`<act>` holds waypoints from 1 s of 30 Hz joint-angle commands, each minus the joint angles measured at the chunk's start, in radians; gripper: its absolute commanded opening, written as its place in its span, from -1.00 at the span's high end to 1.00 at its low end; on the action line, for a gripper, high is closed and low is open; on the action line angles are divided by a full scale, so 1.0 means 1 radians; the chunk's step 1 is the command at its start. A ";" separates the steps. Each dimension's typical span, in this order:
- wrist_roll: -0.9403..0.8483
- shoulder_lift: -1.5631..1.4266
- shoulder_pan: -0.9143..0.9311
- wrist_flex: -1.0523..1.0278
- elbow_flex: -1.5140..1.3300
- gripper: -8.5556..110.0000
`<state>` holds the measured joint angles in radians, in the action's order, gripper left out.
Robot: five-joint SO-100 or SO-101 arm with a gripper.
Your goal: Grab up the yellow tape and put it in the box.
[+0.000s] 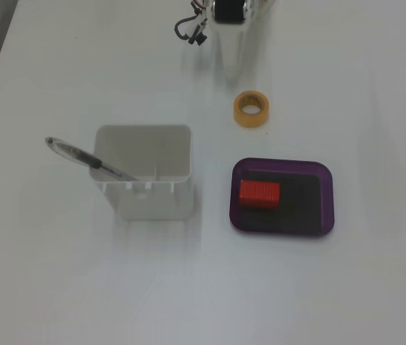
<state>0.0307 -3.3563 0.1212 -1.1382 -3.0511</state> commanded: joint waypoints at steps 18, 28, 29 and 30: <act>-0.008 0.100 0.003 0.080 0.229 0.86; -0.100 0.750 0.000 0.069 0.577 0.80; -0.100 0.816 0.000 0.055 0.621 0.77; -0.100 0.877 0.000 0.035 0.664 0.73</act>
<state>-0.0598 -2.6492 0.1258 -1.0753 -2.5295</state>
